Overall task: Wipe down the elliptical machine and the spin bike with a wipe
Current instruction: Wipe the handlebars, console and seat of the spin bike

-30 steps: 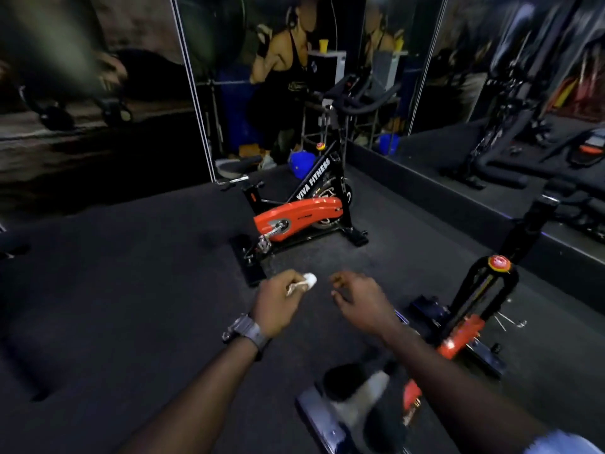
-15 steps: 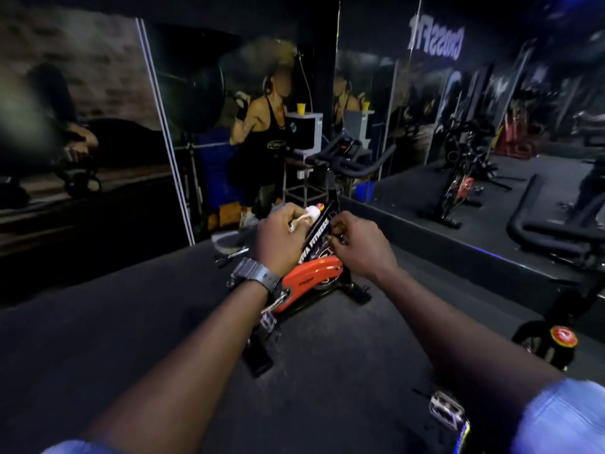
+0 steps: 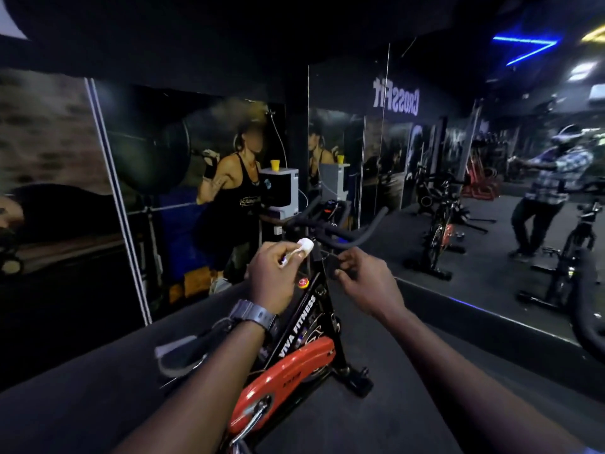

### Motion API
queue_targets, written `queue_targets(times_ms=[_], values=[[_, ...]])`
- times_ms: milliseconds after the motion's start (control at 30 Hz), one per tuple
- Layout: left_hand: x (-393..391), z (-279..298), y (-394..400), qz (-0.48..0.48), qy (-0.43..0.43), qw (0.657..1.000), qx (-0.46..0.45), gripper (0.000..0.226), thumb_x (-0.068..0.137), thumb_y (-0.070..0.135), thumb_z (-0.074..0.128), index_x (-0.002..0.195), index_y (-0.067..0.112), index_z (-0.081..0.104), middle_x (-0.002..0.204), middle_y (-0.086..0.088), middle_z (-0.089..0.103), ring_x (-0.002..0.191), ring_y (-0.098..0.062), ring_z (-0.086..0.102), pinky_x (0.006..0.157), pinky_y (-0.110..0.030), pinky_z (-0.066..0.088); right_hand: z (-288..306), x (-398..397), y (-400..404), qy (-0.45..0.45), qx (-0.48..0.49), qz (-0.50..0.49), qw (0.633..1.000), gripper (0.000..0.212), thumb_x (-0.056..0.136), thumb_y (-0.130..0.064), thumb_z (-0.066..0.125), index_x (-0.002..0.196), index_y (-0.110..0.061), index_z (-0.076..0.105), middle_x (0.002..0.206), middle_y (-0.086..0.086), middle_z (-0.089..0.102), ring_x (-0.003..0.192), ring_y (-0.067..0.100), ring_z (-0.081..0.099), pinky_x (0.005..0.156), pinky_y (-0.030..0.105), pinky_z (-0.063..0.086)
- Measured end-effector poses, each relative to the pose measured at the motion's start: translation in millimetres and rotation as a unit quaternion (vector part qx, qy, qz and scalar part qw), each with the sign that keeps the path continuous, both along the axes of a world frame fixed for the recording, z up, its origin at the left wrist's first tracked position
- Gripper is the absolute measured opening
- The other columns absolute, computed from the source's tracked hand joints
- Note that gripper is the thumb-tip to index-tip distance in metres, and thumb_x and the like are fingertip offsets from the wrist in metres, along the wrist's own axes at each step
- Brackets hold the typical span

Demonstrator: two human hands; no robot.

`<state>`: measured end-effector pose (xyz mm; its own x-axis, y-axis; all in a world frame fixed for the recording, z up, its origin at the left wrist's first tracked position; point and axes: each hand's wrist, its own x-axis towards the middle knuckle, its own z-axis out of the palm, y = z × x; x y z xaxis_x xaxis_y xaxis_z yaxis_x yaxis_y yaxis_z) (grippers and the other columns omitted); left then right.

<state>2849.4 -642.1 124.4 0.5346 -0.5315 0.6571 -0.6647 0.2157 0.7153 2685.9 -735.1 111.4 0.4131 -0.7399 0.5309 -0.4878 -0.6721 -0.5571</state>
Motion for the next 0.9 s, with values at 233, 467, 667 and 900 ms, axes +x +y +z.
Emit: queue_targets(times_ms=[233, 467, 667, 900], values=[[83.0, -24.0, -155.7, -0.04, -0.034, 0.999, 0.015, 0.007, 0.084, 0.013, 0.067, 0.089, 0.013, 0.072, 0.087, 0.0, 0.069, 0.082, -0.018, 0.062, 0.072, -0.03, 0.047, -14.9, 63.4, -131.6, 0.043, -0.02, -0.04, 0.998, 0.023, 0.086, -0.03, 0.065, 0.108, -0.023, 0.061, 0.103, -0.007, 0.072, 0.101, 0.019, 0.066, 0.083, 0.04, 0.054], [152.6, -27.3, -312.5, -0.07, -0.005, 0.997, 0.031, 0.009, 0.083, 0.008, 0.067, 0.088, 0.014, 0.072, 0.088, 0.0, 0.071, 0.083, -0.017, 0.064, 0.072, -0.025, 0.046, -14.1, 125.3, -267.6, 0.09, -0.032, -0.083, 0.992, 0.024, 0.085, -0.031, 0.064, 0.107, -0.024, 0.06, 0.103, -0.003, 0.071, 0.1, 0.023, 0.063, 0.079, 0.036, 0.051], [173.1, -50.2, -427.7, -0.071, -0.037, 0.993, 0.081, 0.007, 0.083, 0.008, 0.065, 0.085, 0.015, 0.068, 0.086, -0.002, 0.071, 0.082, -0.022, 0.063, 0.072, -0.033, 0.048, -27.5, 151.2, -380.0, 0.111, -0.026, -0.096, 0.989, 0.018, 0.085, -0.031, 0.063, 0.09, -0.025, 0.047, 0.096, 0.007, 0.066, 0.095, 0.031, 0.06, 0.067, 0.035, 0.042], [198.3, -99.8, -544.9, -0.079, -0.207, 0.961, 0.167, 0.016, 0.082, 0.003, 0.052, 0.091, 0.008, 0.065, 0.096, -0.009, 0.068, 0.089, -0.028, 0.065, 0.075, -0.032, 0.044, -72.4, 177.7, -519.3, 0.156, 0.004, -0.076, 0.985, 0.025, 0.085, -0.029, 0.061, 0.105, -0.016, 0.054, 0.104, 0.014, 0.066, 0.1, 0.036, 0.06, 0.074, 0.038, 0.047]])
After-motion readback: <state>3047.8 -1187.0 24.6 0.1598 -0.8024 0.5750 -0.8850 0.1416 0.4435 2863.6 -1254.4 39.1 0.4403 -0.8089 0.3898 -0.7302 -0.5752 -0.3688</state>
